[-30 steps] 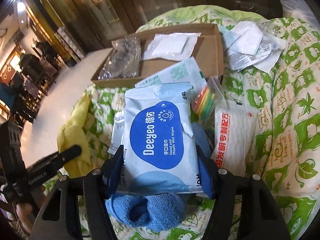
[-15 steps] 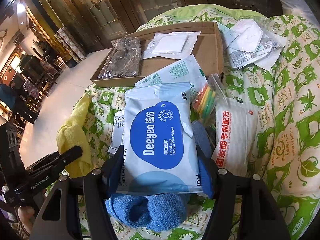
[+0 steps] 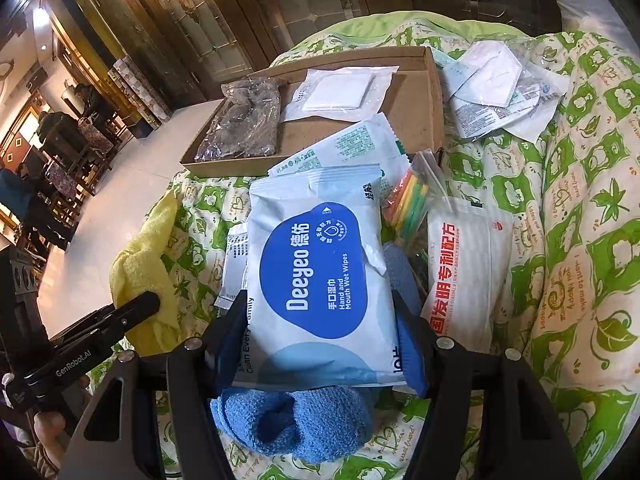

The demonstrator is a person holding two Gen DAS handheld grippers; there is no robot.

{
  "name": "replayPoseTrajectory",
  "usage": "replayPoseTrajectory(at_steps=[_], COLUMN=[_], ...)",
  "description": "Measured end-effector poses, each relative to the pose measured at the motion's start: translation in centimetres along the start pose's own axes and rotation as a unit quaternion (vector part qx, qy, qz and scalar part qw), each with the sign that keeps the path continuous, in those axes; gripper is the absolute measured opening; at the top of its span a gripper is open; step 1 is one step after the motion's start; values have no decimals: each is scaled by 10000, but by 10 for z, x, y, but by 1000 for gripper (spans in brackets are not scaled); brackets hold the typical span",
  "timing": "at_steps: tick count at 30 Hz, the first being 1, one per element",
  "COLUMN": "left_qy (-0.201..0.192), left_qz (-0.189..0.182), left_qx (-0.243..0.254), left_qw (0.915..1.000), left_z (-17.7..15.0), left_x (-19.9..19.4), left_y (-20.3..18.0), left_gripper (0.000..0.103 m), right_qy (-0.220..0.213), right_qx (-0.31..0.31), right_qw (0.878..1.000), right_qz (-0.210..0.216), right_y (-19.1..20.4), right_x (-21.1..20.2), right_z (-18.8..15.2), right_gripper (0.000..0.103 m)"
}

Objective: Organize soft objects
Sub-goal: 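Grasp and lift the yellow towel with left tool while right tool lifts the Deeyeo pack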

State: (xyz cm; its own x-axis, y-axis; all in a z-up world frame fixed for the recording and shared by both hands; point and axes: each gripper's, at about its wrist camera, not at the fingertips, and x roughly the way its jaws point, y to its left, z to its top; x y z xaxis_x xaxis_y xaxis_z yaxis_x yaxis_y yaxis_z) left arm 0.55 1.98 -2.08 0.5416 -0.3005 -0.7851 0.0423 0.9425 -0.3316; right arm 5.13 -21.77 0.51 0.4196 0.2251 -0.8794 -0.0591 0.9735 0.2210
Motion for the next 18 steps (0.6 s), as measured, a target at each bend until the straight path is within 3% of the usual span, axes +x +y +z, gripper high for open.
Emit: replayPoseTrajectory(at_steps=[11,18], left_qy=[56,-150], left_qz=[-74,-124], left_qx=[-28,86], left_qw=[10000,9998], left_z=[7,25], left_x=[-1,-18], left_y=[-2,-12], left_gripper=[45,45], right_qy=[-90,-215], right_qx=[34,76], right_qw=[10000,9997], right_qz=[27,90], right_y=[0,0], right_x=[-5,-13], right_z=[2,4], right_gripper=[65,65])
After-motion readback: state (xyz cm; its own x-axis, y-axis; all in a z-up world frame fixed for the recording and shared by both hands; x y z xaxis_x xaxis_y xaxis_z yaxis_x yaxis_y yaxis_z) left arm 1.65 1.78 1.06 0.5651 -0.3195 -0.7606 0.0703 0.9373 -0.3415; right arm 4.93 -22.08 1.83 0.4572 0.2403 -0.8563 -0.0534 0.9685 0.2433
